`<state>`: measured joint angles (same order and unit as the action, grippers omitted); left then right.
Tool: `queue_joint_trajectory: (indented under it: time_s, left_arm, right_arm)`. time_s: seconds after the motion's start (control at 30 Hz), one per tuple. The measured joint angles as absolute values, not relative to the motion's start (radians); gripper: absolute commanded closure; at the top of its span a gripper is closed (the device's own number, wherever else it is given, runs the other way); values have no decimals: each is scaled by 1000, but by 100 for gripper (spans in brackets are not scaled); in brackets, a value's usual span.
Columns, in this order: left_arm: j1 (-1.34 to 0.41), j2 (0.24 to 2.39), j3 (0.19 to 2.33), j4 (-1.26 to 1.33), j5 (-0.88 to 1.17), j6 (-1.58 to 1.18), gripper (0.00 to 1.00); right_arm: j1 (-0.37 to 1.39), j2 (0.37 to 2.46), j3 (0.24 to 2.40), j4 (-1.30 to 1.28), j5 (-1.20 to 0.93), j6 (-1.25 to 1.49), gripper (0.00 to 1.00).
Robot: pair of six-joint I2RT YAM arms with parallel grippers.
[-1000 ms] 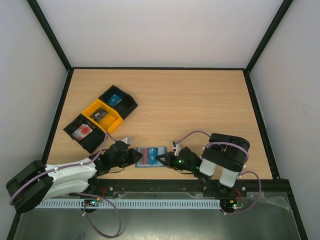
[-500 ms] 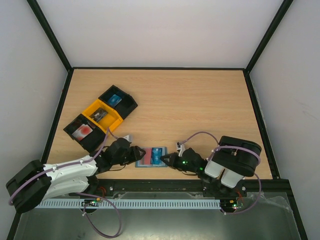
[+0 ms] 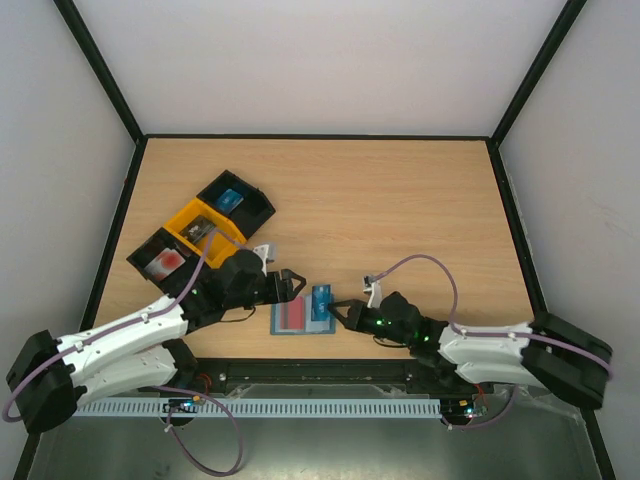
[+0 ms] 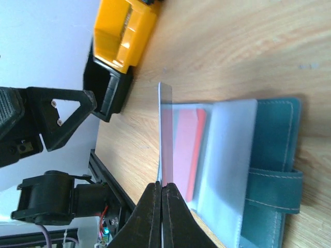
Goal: Take the credit cards out of the card holder
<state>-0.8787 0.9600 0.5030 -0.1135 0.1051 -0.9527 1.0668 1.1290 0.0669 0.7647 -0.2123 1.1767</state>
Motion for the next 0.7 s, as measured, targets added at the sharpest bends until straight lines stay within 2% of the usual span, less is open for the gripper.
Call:
queue_joint_trajectory:
  time_s: [0.3, 0.7]
  left_arm:
    - [-876, 913, 614, -189, 234, -802, 29]
    - [-863, 856, 678, -257, 454, -719, 34]
  right_arm:
    - [1066, 767, 104, 452, -228, 1087, 98]
    - [1066, 546, 161, 320, -501, 1016, 98]
